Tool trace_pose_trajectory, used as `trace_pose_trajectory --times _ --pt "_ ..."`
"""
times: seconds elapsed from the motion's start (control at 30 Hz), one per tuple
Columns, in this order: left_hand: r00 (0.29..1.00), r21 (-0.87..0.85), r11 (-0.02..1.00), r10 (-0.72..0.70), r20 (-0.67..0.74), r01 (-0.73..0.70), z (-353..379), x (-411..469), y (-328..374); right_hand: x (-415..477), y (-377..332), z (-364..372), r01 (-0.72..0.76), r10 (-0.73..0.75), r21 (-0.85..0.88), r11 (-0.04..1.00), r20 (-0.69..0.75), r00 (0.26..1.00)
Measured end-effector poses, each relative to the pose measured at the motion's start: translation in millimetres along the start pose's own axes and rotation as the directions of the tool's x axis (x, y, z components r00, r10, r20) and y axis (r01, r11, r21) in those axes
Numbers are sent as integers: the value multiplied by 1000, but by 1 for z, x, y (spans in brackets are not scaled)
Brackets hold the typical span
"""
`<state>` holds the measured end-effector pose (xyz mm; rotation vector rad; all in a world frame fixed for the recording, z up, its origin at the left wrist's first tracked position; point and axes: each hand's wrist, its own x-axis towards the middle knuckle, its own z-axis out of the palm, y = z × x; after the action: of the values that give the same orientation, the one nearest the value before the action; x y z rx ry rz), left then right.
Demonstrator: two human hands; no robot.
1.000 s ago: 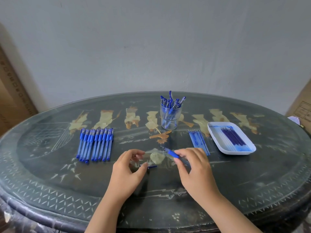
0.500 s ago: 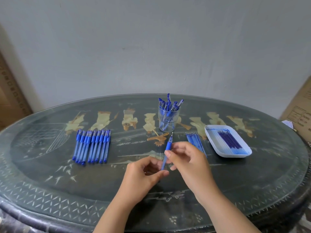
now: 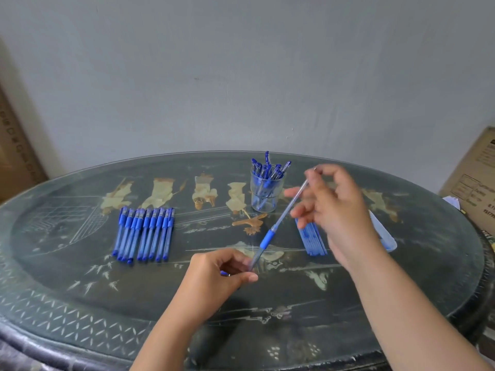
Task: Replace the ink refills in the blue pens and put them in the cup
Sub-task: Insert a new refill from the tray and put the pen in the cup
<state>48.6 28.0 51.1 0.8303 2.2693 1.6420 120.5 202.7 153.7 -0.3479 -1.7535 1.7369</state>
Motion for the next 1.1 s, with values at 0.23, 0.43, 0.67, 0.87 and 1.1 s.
trace_pose_trajectory --times 0.23,0.43,0.67,0.87,1.1 --pt "989 -36 997 -76 -130 72 -22 4 -9 36 -18 -34 104 -107 -40 994 -74 992" --pt "911 -230 972 -142 -386 54 -23 10 -25 67 46 -39 -231 212 -376 898 -90 973" --pt "879 -333 941 -208 -430 59 -16 17 -37 108 110 -32 -339 311 -712 615 -176 934" --pt "875 -315 947 -201 -440 59 -15 19 -40 118 124 -29 -327 337 -830 451 -181 924" --pt "885 -304 951 -192 -425 60 -15 19 -42 121 129 -26 -303 334 -872 384 -175 926"
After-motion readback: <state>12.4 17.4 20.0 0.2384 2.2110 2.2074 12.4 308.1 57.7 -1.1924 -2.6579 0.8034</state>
